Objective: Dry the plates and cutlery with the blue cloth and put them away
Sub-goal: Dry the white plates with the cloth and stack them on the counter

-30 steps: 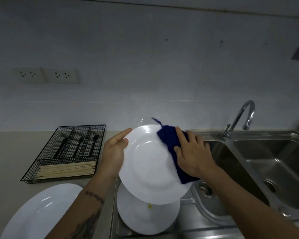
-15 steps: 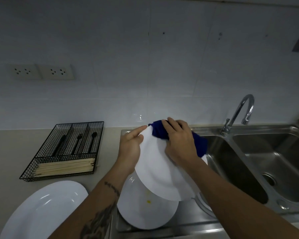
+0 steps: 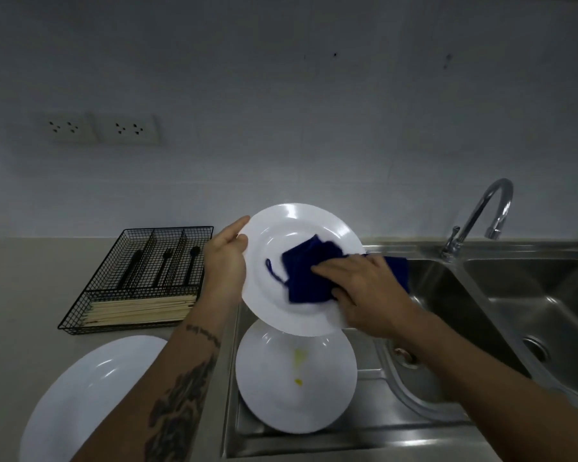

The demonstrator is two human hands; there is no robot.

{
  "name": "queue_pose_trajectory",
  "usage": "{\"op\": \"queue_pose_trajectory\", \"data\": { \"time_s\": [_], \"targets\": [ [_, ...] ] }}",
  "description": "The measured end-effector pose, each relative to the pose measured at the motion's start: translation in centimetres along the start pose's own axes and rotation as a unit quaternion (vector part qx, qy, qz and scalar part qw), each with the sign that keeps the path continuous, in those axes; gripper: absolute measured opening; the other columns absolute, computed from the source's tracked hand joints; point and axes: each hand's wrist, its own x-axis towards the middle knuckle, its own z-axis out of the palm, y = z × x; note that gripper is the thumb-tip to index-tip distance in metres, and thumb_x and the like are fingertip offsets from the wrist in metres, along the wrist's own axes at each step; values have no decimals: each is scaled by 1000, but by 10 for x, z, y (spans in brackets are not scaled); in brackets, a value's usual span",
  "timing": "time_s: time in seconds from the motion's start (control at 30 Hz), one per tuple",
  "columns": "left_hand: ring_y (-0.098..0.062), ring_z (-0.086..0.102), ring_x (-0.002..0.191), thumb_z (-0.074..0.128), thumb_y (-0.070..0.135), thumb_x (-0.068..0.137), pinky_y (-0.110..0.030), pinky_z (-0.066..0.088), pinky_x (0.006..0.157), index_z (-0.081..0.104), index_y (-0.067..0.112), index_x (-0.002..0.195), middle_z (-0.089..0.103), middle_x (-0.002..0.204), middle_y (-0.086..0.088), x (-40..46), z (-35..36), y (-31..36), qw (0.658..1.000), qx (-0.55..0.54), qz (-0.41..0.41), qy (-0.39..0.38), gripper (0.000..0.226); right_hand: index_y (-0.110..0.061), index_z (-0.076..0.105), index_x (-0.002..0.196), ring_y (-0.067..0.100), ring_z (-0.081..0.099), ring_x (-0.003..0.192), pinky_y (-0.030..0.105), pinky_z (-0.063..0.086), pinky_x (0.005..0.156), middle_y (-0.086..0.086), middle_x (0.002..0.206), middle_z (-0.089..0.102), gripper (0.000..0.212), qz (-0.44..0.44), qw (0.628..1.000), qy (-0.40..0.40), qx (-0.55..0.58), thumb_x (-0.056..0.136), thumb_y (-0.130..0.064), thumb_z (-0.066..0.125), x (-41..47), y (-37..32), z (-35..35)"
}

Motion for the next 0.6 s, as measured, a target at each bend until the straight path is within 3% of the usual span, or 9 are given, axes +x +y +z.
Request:
{"op": "queue_pose_trajectory", "data": {
  "time_s": [0.07, 0.17, 0.27, 0.4, 0.53, 0.6],
  "targets": [
    [-20, 69, 98, 48, -2, 94, -34, 58, 84, 69, 21, 123, 71, 114, 1, -2, 6, -1, 1000, 4, 4, -9, 43, -23, 52, 144, 26, 51, 126, 44, 36, 103, -3, 142, 57, 56, 51, 998, 16, -28, 88, -19, 50, 13, 7, 4],
    [-21, 68, 101, 49, 0, 94, -38, 57, 90, 73, 27, 115, 70, 111, 5, -5, 20, -3, 1000, 15, 1, -23, 42, -18, 45, 149, 32, 44, 130, 43, 34, 112, 4, 151, 47, 66, 92, 995, 20, 25, 84, -12, 54, 34, -5, 18],
    [-25, 68, 102, 51, 1, 90, -46, 55, 96, 76, 36, 97, 72, 113, 0, -2, 25, -6, 1000, 16, 6, -11, 44, -14, 47, 148, 34, 43, 130, 40, 30, 115, 8, 152, 46, 64, 36, 996, 28, 79, 85, -9, 61, 32, -35, 29],
    [-28, 66, 107, 50, 0, 91, -48, 54, 96, 75, 32, 105, 70, 118, -1, 4, 13, -9, 1000, -9, -1, 25, 43, -14, 48, 147, 24, 45, 131, 27, 28, 113, 4, 151, 49, 58, -45, 987, -20, 150, 91, 0, 58, 10, -54, 36],
    [-20, 69, 100, 48, -4, 91, -34, 57, 85, 72, 20, 118, 71, 116, -1, 3, 1, -8, 1000, -20, 1, 24, 44, -26, 61, 136, 26, 57, 114, 43, 45, 96, -3, 142, 58, 56, -53, 998, 23, -14, 81, -14, 63, 6, -20, 32],
    [-18, 70, 94, 49, -5, 91, -30, 57, 79, 73, 24, 112, 72, 112, 1, 2, -1, -4, 1000, -23, -6, 0, 43, -31, 62, 133, 28, 57, 113, 48, 43, 91, -5, 140, 59, 56, -6, 993, 41, -108, 77, -26, 63, 13, -1, 22]
  ]
}}
